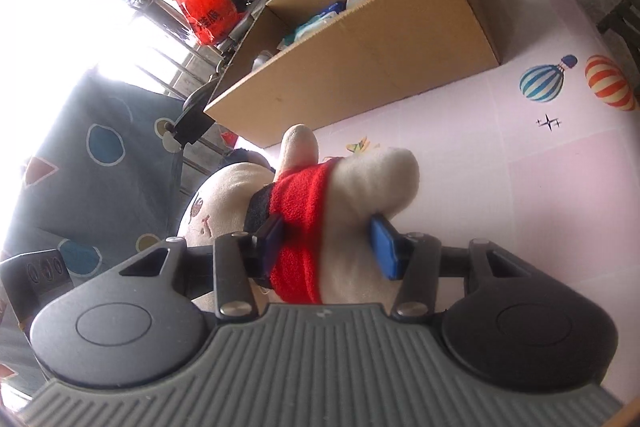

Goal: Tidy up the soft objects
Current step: 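Grasp the plush doll's body with the right gripper while the left gripper grips its head, then lift the plush doll with both grippers and lower it into the box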

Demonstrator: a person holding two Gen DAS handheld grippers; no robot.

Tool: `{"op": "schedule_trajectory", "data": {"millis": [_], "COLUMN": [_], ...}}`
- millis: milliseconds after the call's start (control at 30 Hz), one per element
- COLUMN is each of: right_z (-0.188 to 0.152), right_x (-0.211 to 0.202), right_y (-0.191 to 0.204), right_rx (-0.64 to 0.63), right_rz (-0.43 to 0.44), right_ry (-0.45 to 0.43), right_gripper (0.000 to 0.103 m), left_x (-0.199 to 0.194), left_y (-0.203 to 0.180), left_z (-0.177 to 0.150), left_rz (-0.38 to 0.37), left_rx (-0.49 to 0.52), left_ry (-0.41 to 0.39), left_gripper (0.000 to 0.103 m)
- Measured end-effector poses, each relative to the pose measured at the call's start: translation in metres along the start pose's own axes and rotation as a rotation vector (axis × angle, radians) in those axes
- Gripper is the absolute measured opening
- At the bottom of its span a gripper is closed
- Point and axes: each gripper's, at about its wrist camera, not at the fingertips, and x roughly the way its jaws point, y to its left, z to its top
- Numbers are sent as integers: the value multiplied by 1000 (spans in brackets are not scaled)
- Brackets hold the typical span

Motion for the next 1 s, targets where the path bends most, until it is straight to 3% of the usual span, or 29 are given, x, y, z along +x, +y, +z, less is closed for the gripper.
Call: {"op": "schedule_trajectory", "data": {"millis": [133,267,467,667,833,1000], "right_z": [17,41,127,223,294,315], "right_x": [-34,-60,-51,16,105,179], "right_y": [21,49,75,83,74,58], "right_rx": [-37,-124,-174,-189,-175,-200], "right_rz": [59,60,32,-31,-130,-219], "right_ry": [-69,-140,-211,-219,-153,-76], "right_gripper": [47,47,47,47,47,47], "left_x": [-32,-60,-44,19,96,168], "left_y": [-10,-29,-30,2,43,50], "left_z": [16,48,121,207,270,300], "left_rz": [-33,-45,-80,-114,-132,-53], "left_rx": [10,72,99,66,-47,-12], "left_ry": [-79,-162,-210,-158,-14,47], "left_gripper": [96,96,96,97,97,94]}}
